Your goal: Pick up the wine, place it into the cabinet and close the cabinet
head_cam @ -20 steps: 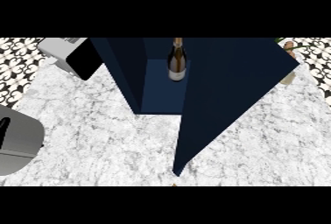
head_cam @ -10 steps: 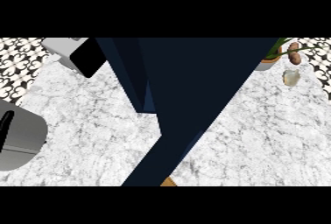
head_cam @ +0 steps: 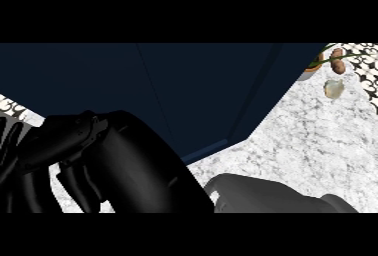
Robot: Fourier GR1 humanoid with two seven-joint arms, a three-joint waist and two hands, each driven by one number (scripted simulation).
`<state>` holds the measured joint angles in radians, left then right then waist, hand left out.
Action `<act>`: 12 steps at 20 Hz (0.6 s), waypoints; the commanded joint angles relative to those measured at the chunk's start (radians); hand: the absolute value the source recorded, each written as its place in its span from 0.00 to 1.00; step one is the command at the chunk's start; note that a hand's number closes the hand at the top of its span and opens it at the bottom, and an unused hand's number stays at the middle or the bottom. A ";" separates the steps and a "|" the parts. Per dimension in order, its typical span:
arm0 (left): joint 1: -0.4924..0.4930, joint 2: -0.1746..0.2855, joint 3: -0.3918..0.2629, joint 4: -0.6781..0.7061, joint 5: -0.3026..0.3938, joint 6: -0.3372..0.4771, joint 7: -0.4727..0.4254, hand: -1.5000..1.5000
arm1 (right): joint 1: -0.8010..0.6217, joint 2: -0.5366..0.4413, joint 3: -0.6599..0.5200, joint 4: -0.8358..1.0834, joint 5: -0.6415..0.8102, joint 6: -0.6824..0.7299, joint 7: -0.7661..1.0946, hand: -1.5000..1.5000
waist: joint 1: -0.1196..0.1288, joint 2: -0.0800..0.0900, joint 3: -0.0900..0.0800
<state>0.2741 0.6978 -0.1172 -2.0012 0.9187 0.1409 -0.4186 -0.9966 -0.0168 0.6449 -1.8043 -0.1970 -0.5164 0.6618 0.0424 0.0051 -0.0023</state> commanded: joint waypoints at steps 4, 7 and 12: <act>-0.006 -0.041 0.004 0.028 -0.022 0.001 0.005 0.00 | -0.205 0.016 -0.117 0.349 0.037 0.097 -0.135 1.00 | -0.014 0.000 0.001; -0.001 -0.024 0.045 0.008 -0.012 -0.022 0.023 0.00 | -0.202 0.011 -0.176 0.474 0.023 0.133 -0.218 1.00 | -0.014 0.000 0.002; -0.008 -0.049 0.039 -0.007 -0.057 0.002 0.057 0.00 | -0.247 0.017 -0.258 0.615 -0.022 0.205 -0.288 1.00 | -0.019 -0.002 0.002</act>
<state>0.2664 0.6607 -0.0779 -1.9855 0.8900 0.1234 -0.3848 -1.2237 -0.0003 0.4415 -1.3121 -0.2007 -0.3665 0.4553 0.0255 0.0030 -0.0012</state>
